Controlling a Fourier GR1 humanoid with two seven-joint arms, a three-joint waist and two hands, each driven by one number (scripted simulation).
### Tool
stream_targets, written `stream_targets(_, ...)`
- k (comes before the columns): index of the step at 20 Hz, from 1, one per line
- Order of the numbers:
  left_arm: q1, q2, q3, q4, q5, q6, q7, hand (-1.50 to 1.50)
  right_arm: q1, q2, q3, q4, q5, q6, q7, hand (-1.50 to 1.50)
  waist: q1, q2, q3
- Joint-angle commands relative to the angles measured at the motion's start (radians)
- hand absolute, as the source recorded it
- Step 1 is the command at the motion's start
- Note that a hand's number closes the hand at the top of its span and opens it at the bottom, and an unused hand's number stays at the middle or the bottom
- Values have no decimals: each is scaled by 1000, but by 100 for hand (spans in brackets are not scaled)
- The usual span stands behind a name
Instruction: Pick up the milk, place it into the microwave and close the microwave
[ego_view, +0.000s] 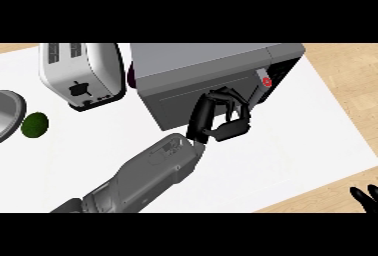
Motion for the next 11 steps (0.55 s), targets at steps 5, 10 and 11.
stream_targets(5, -79, 0, 46, 105, 44, 13, -12, 150, -17, -10, 17, -24, -22, 7, 11, -150, -19, 19, -1)
stream_targets(10, -70, 0, 45, 120, 60, 19, -41, 150, -12, -17, 22, -13, -26, 10, 18, -150, -17, 22, -1)
stream_targets(11, -67, 0, 36, 123, 62, 25, -42, 150, -17, -18, 20, -30, -28, 4, 20, -150, -22, 20, -2)
